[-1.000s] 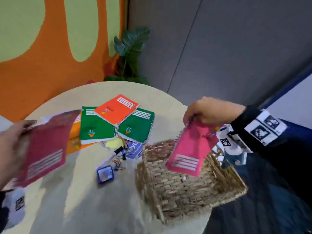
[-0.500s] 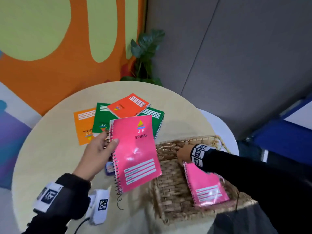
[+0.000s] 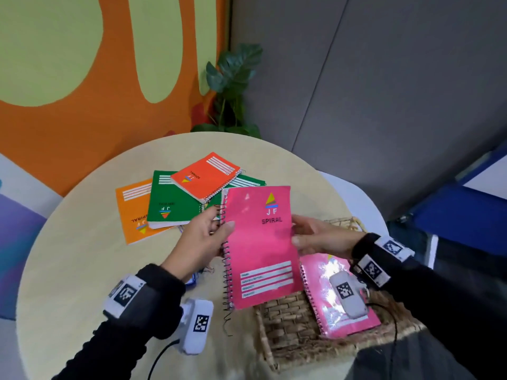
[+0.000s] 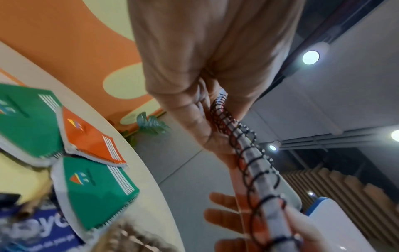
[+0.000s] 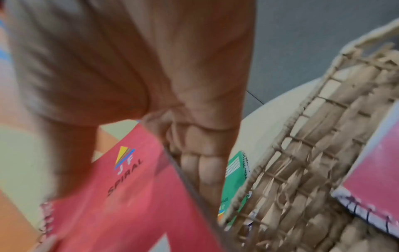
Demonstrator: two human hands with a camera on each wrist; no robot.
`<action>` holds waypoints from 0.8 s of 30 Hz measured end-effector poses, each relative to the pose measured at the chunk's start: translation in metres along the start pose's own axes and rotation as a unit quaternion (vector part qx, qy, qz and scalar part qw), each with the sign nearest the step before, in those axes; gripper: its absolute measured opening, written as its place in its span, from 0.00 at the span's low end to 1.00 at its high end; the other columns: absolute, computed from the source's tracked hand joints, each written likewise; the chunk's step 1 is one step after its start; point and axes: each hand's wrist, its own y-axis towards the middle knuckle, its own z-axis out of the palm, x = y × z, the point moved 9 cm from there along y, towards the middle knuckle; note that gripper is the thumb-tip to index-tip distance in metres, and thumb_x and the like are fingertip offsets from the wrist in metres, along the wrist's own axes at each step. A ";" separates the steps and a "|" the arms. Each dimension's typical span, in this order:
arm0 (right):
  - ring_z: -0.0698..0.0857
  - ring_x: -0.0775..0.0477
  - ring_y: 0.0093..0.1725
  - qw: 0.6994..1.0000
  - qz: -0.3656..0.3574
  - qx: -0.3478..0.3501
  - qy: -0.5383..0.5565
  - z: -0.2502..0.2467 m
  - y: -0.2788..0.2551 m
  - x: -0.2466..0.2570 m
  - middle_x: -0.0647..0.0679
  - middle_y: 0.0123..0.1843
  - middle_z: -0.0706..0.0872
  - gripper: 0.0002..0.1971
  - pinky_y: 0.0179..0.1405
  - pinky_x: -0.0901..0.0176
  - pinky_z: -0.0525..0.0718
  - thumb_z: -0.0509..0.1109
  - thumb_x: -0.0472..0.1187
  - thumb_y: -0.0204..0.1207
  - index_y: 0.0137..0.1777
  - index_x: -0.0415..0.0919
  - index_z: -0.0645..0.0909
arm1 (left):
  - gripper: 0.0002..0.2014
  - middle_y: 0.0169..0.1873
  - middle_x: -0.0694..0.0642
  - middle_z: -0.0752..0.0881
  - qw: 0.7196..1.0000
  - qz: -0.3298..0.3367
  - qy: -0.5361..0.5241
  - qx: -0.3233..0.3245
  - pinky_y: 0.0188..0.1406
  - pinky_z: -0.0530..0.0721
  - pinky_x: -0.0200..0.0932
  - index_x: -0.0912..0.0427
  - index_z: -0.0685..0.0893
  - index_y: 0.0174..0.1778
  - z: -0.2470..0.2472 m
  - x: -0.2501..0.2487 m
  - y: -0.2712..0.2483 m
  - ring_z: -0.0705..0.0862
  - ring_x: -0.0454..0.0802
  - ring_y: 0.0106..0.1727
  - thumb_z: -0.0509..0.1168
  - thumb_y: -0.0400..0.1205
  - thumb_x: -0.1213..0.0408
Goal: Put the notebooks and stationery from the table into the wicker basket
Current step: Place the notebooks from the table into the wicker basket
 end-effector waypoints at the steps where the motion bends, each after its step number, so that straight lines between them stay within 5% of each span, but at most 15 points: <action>1: 0.86 0.47 0.63 0.999 -0.008 -0.035 0.041 -0.004 -0.006 0.003 0.48 0.66 0.85 0.26 0.54 0.54 0.87 0.71 0.37 0.76 0.73 0.49 0.72 | 0.11 0.49 0.50 0.91 1.000 -0.004 -0.018 0.004 0.41 0.89 0.43 0.48 0.81 0.57 0.007 -0.002 0.003 0.90 0.49 0.47 0.60 0.84 0.68; 3: 0.86 0.43 0.55 0.992 -0.011 -0.094 0.082 -0.023 -0.014 -0.001 0.46 0.60 0.89 0.22 0.45 0.53 0.86 0.73 0.35 0.74 0.68 0.50 0.78 | 0.10 0.44 0.48 0.91 0.999 -0.004 -0.033 0.030 0.35 0.88 0.39 0.47 0.82 0.54 0.022 -0.004 0.009 0.89 0.46 0.42 0.61 0.84 0.66; 6: 0.84 0.36 0.54 0.989 0.018 -0.124 0.077 -0.047 -0.036 -0.016 0.33 0.62 0.86 0.21 0.47 0.47 0.87 0.71 0.31 0.74 0.65 0.48 0.81 | 0.11 0.46 0.46 0.91 0.995 -0.016 0.036 0.092 0.39 0.88 0.37 0.44 0.81 0.60 0.029 0.007 0.009 0.89 0.41 0.44 0.61 0.84 0.60; 9: 0.87 0.37 0.51 0.985 0.053 -0.146 0.075 -0.068 -0.068 -0.047 0.41 0.52 0.92 0.19 0.40 0.51 0.90 0.63 0.19 0.77 0.60 0.39 0.84 | 0.16 0.54 0.47 0.89 0.973 -0.010 0.216 0.085 0.53 0.85 0.28 0.51 0.79 0.66 -0.003 0.038 0.014 0.86 0.28 0.49 0.63 0.83 0.57; 10: 0.86 0.33 0.53 0.984 0.076 -0.145 0.072 -0.072 -0.077 -0.064 0.40 0.53 0.92 0.18 0.45 0.45 0.89 0.63 0.21 0.77 0.60 0.39 0.84 | 0.16 0.55 0.47 0.88 0.958 -0.015 0.274 0.078 0.52 0.81 0.22 0.53 0.79 0.66 -0.018 0.051 0.016 0.84 0.24 0.48 0.64 0.82 0.57; 13: 0.87 0.30 0.50 0.973 0.168 -0.159 -0.018 -0.093 -0.089 -0.123 0.37 0.55 0.90 0.15 0.51 0.34 0.83 0.71 0.30 0.75 0.62 0.39 0.82 | 0.16 0.58 0.53 0.87 0.925 -0.062 0.371 0.047 0.56 0.80 0.35 0.56 0.79 0.65 -0.064 0.094 0.021 0.85 0.41 0.55 0.64 0.82 0.59; 15: 0.85 0.38 0.46 0.951 0.228 -0.177 -0.110 -0.101 -0.092 -0.150 0.38 0.48 0.90 0.18 0.51 0.35 0.82 0.76 0.38 0.63 0.55 0.37 0.85 | 0.16 0.60 0.57 0.86 0.908 -0.105 0.404 0.033 0.59 0.78 0.41 0.58 0.79 0.66 -0.089 0.116 0.027 0.83 0.52 0.59 0.63 0.82 0.62; 16: 0.84 0.42 0.47 0.935 0.254 -0.182 -0.168 -0.105 -0.091 -0.166 0.38 0.50 0.88 0.28 0.54 0.40 0.82 0.79 0.42 0.52 0.55 0.35 0.85 | 0.17 0.62 0.58 0.85 0.897 -0.116 0.425 0.027 0.60 0.78 0.42 0.59 0.78 0.67 -0.100 0.123 0.031 0.83 0.53 0.61 0.62 0.82 0.63; 18: 0.84 0.46 0.58 0.874 0.257 -0.213 -0.352 -0.119 -0.081 -0.190 0.32 0.69 0.79 0.57 0.56 0.58 0.80 0.77 0.55 0.25 0.65 0.37 0.81 | 0.19 0.67 0.61 0.83 0.874 -0.119 0.470 0.015 0.65 0.77 0.44 0.61 0.76 0.70 -0.115 0.129 0.046 0.81 0.56 0.67 0.60 0.82 0.66; 19: 0.80 0.48 0.68 0.864 0.275 -0.144 -0.396 -0.111 -0.067 -0.218 0.30 0.79 0.66 0.57 0.56 0.59 0.76 0.71 0.59 0.27 0.67 0.46 0.80 | 0.20 0.69 0.61 0.81 0.864 -0.113 0.491 0.006 0.68 0.76 0.45 0.62 0.74 0.71 -0.120 0.129 0.056 0.79 0.56 0.69 0.60 0.82 0.68; 21: 0.54 0.40 0.85 0.776 0.232 -0.156 -0.566 -0.136 -0.046 -0.255 0.36 0.86 0.42 0.55 0.58 0.48 0.72 0.63 0.63 0.43 0.80 0.56 0.63 | 0.23 0.72 0.61 0.78 0.838 -0.090 0.538 -0.002 0.73 0.75 0.49 0.61 0.71 0.74 -0.123 0.127 0.076 0.76 0.57 0.72 0.58 0.80 0.72; 22: 0.50 0.38 0.85 0.755 0.245 -0.170 -0.584 -0.138 -0.044 -0.245 0.41 0.87 0.40 0.51 0.59 0.44 0.76 0.61 0.61 0.56 0.83 0.55 0.50 | 0.25 0.73 0.61 0.75 0.818 -0.080 0.570 0.004 0.75 0.74 0.51 0.60 0.69 0.75 -0.121 0.127 0.086 0.73 0.57 0.74 0.58 0.79 0.73; 24: 0.68 0.40 0.80 0.741 0.301 -0.168 -0.576 -0.119 -0.050 -0.211 0.47 0.86 0.55 0.35 0.62 0.45 0.83 0.57 0.60 0.72 0.81 0.59 0.56 | 0.30 0.79 0.61 0.66 0.770 -0.083 0.632 0.033 0.80 0.66 0.59 0.59 0.63 0.79 -0.116 0.134 0.105 0.63 0.59 0.81 0.60 0.79 0.70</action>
